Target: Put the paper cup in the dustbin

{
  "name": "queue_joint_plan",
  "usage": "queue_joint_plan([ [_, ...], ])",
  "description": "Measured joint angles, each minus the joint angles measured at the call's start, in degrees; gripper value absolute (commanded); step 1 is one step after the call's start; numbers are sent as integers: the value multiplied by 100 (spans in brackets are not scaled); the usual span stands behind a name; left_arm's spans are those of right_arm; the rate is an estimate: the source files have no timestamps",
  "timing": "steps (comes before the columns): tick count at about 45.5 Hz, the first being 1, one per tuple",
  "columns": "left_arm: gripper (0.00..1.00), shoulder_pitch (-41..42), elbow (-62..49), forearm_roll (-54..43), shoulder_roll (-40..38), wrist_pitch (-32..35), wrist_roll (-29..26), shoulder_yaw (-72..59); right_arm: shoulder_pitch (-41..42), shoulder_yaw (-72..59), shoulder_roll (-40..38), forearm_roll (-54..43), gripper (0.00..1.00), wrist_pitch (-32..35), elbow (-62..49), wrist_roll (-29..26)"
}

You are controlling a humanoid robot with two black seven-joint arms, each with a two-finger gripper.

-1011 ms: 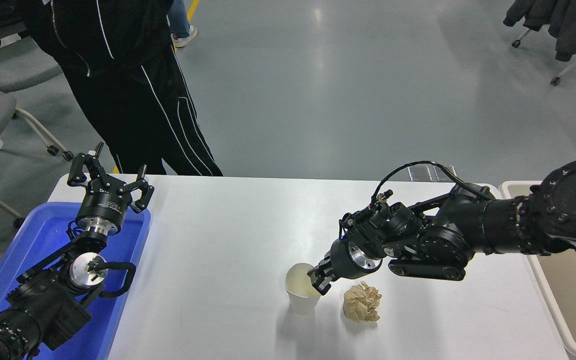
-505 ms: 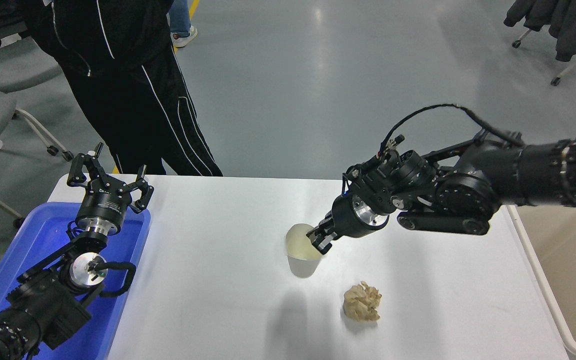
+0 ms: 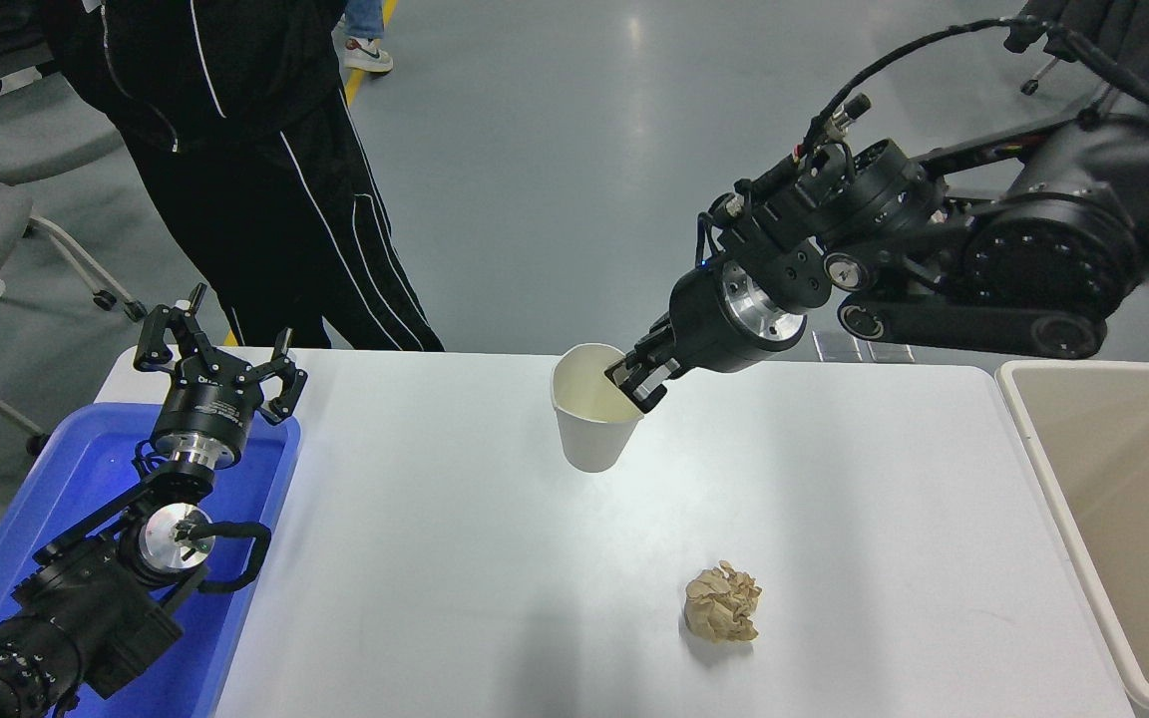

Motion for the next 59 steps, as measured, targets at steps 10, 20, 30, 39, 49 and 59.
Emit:
queue_joint_plan([
  [10,100,1,0,1,0,0,0,1,-30,79,-505,16,0,36,3,3],
  [20,100,1,0,1,0,0,-1,1,-696,492,-1509,-11,0,7,-164,1],
  [30,100,-1,4,0,6,0,-3,0,-1869,1346,-2777,-22,0,-98,-560,32],
  [39,100,0,-3,1,-2,0,0,1,-3106,2500,-3730,218,0,-304,-1015,174],
  [49,100,1,0,1,-1,0,0,1,-4481,3689,-4321,909,0,-613,-1481,372],
  [59,100,1,0,0,0,0,0,3,-5728,4235,-4492,2050,0,-1029,-2080,792],
])
